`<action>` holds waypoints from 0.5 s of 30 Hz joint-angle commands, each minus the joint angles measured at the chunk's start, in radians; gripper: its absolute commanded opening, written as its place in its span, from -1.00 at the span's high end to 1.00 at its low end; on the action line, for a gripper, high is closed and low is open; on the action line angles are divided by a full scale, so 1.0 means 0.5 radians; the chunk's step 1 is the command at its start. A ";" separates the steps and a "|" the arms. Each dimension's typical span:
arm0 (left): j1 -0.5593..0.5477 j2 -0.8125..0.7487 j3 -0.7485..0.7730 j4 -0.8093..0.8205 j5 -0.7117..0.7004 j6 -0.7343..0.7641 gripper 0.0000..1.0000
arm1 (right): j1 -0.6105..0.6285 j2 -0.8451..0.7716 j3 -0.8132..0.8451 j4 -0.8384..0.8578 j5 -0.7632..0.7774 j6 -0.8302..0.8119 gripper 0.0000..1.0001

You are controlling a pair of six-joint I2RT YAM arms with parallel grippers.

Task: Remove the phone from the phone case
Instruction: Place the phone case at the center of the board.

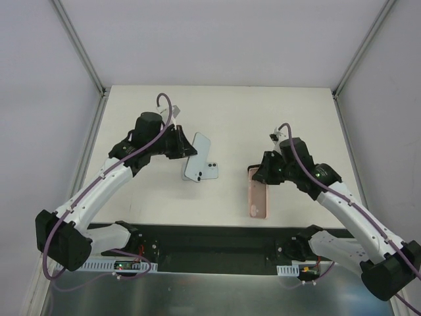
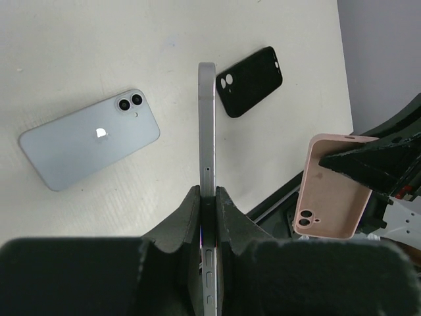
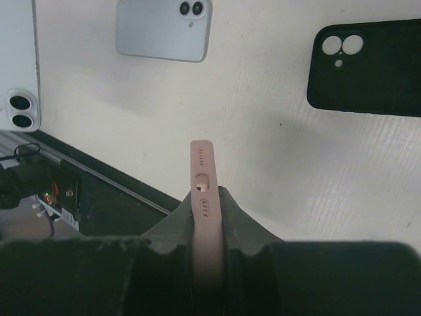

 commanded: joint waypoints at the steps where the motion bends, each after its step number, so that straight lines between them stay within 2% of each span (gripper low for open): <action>1: 0.091 -0.111 0.127 -0.011 0.175 0.196 1.00 | -0.077 -0.078 -0.028 0.136 -0.400 -0.227 0.97; 3: 0.158 -0.111 0.139 -0.048 0.190 0.239 1.00 | -0.108 -0.063 -0.022 0.161 -0.479 -0.270 0.97; 5: 0.229 -0.087 0.176 -0.161 0.084 0.294 1.00 | -0.129 0.001 -0.006 0.191 -0.507 -0.283 0.97; 8: 0.251 -0.010 0.268 -0.409 -0.263 0.386 1.00 | -0.151 0.145 0.018 0.283 -0.547 -0.277 0.97; 9: 0.251 0.014 0.292 -0.474 -0.528 0.398 1.00 | -0.154 0.188 0.027 0.317 -0.578 -0.264 0.97; 12: 0.254 0.131 0.360 -0.631 -0.919 0.450 1.00 | -0.160 0.372 0.070 0.461 -0.648 -0.218 0.97; 15: 0.254 0.244 0.385 -0.686 -1.132 0.466 1.00 | -0.163 0.593 0.177 0.544 -0.664 -0.197 0.97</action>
